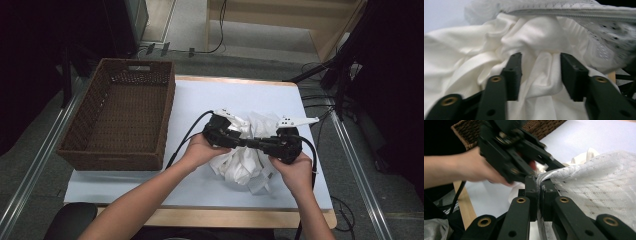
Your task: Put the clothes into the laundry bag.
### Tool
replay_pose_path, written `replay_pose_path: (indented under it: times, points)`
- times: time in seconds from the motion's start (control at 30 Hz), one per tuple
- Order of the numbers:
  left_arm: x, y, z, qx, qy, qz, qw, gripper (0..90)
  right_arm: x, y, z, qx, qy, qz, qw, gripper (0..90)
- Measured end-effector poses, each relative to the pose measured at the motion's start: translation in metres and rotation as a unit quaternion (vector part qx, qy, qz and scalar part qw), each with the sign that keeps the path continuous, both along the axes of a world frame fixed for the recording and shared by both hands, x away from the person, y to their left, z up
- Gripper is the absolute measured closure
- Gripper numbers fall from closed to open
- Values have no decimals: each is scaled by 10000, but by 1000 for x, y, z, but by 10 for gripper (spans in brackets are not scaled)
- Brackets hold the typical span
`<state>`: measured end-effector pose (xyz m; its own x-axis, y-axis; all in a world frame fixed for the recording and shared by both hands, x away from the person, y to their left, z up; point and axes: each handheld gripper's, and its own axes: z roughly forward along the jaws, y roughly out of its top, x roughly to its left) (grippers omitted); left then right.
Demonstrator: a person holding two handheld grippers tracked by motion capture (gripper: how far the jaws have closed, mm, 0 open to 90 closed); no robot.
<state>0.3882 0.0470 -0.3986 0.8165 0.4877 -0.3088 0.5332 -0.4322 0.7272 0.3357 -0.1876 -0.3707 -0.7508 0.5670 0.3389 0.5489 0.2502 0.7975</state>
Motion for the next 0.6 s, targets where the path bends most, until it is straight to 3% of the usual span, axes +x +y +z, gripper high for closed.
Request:
replay_pose_path:
  times: [0.1, 0.23, 0.3, 0.4, 0.53, 0.6]
  points:
    - [-8, 16, 4, 111, -23, 76, 9999, 360, -1, -1, 0, 15, -5, -26, 10000, 882]
    - [-13, 33, -11, 599, 73, 346, 9976, 165, 0, 0, 0, 0, 5, -23, 10000, 881]
    - [-16, 37, -25, 825, 109, 440, 9956, 128, 0, 1, 0, -12, 3, -8, 10000, 881]
    - [-18, 38, -43, 1115, 5, 524, 9924, 115, 0, 4, 0, -47, 16, 17, 10000, 881]
    - [-13, 40, -61, 1176, 194, 682, 9905, 106, 1, 5, -1, -72, 14, 42, 10000, 880]
    - [-14, 40, -64, 1189, 80, 752, 9900, 118, 2, 5, -2, -53, 24, 32, 10000, 879]
